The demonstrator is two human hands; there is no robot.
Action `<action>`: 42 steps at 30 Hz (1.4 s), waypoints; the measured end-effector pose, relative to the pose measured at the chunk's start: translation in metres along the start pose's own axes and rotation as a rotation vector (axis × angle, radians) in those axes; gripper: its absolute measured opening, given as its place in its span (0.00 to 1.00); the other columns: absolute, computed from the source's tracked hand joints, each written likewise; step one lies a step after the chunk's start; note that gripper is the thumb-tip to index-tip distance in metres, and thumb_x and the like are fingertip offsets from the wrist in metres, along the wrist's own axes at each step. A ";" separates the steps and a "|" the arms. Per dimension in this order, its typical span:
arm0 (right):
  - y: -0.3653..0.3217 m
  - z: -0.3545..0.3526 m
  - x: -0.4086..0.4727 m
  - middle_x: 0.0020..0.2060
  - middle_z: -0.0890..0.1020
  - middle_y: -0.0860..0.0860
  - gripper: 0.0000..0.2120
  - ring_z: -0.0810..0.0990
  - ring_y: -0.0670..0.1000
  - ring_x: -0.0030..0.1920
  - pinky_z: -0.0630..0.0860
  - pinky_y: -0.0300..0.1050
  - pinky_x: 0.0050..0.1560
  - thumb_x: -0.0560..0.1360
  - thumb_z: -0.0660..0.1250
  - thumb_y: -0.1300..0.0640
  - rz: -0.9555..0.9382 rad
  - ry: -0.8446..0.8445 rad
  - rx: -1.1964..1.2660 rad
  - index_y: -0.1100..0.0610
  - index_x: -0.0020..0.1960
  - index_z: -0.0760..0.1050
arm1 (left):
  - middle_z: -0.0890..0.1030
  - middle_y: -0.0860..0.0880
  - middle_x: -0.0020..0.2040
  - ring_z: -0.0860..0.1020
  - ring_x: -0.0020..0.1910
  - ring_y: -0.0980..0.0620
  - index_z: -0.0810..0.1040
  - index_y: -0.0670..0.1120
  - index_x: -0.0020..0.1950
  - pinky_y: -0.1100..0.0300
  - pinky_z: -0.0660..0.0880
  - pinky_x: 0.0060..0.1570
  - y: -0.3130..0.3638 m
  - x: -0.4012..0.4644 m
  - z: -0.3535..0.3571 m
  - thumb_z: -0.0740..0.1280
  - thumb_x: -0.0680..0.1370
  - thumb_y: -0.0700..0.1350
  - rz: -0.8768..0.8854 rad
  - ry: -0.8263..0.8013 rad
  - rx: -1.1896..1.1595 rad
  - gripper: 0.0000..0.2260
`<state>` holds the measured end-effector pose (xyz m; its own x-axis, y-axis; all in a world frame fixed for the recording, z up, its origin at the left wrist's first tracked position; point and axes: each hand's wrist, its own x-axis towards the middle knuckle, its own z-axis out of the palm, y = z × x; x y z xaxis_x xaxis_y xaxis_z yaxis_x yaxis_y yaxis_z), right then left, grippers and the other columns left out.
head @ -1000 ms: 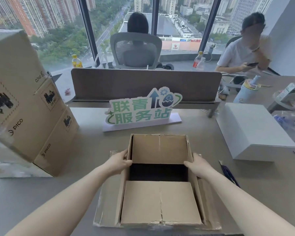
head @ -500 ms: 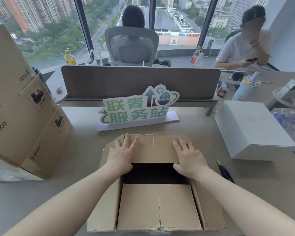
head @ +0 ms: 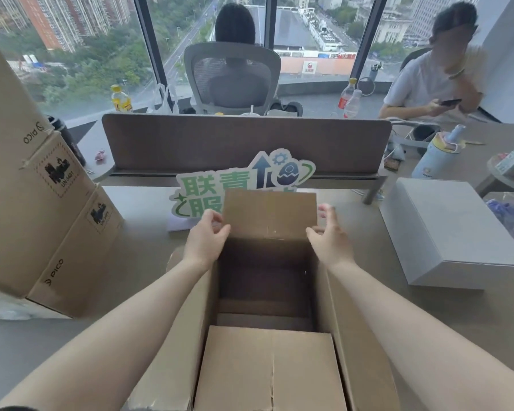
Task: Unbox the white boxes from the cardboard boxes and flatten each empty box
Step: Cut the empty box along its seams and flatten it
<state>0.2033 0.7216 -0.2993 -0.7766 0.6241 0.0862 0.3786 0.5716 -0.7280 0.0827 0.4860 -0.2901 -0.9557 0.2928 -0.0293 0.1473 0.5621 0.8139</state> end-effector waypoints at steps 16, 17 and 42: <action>0.034 0.020 -0.007 0.74 0.67 0.56 0.22 0.61 0.60 0.75 0.59 0.54 0.75 0.82 0.58 0.55 -0.146 -0.312 -0.479 0.55 0.76 0.65 | 0.75 0.46 0.68 0.69 0.69 0.43 0.75 0.45 0.68 0.52 0.63 0.70 -0.035 0.005 0.022 0.60 0.82 0.41 0.209 -0.170 0.447 0.15; 0.031 0.016 -0.018 0.75 0.67 0.56 0.23 0.60 0.60 0.76 0.58 0.55 0.76 0.81 0.60 0.55 -0.201 -0.247 -0.448 0.55 0.76 0.65 | 0.73 0.46 0.70 0.66 0.72 0.43 0.74 0.45 0.69 0.50 0.61 0.72 -0.034 -0.001 0.019 0.61 0.82 0.42 0.277 -0.150 0.467 0.16; -0.034 -0.073 -0.170 0.37 0.79 0.45 0.11 0.76 0.48 0.40 0.71 0.45 0.40 0.72 0.73 0.44 -0.310 -0.515 -0.323 0.50 0.44 0.76 | 0.80 0.56 0.38 0.78 0.41 0.56 0.81 0.51 0.40 0.62 0.73 0.41 0.004 -0.145 -0.061 0.73 0.74 0.53 0.298 -0.586 0.364 0.07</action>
<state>0.3589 0.6349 -0.2391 -0.9837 0.1188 -0.1351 0.1695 0.8633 -0.4754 0.2066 0.3988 -0.2468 -0.5847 0.7794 -0.2248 0.5509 0.5850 0.5952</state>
